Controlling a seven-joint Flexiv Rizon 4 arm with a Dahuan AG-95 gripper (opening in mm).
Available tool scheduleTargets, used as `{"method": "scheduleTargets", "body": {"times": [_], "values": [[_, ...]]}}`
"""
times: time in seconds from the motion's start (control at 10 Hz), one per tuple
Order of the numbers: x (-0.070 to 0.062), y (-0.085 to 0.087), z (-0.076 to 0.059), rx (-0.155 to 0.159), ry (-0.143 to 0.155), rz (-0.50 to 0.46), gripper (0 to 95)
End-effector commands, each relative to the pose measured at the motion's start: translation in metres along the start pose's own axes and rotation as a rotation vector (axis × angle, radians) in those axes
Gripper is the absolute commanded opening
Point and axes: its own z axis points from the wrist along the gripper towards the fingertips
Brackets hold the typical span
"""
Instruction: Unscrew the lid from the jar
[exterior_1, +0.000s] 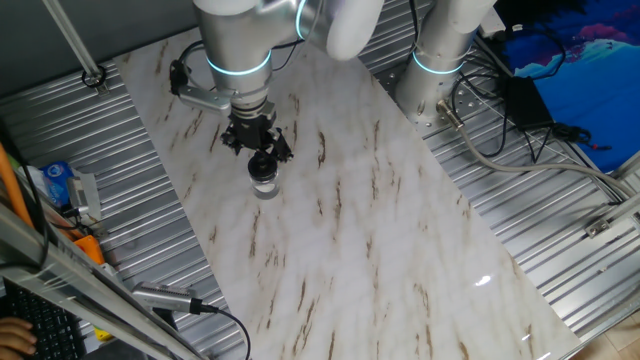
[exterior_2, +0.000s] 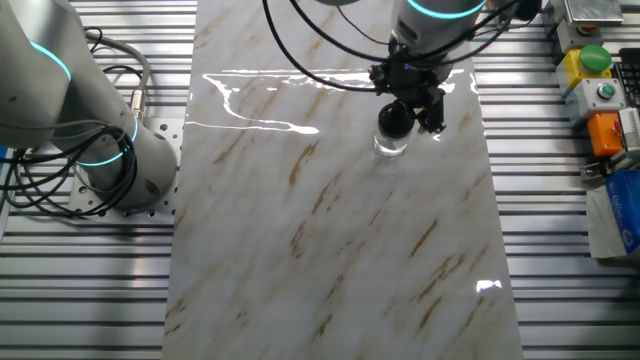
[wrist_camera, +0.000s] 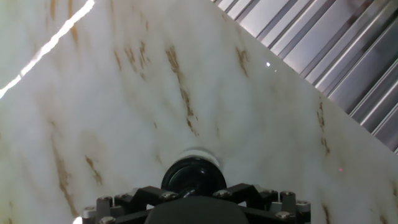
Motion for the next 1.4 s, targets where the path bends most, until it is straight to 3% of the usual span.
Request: {"method": "scheduleTargets", "body": {"times": [0.1,0.4,0.5,1.4], "values": [[0.002,0.000,0.004,-0.002,-0.002,0.000,95.0],[0.005,0.000,0.009,-0.004,-0.003,0.011,95.0],[0.005,0.000,0.011,-0.005,-0.005,0.015,76.0],[0.008,0.001,0.018,-0.002,0.000,0.070,76.0]]}}
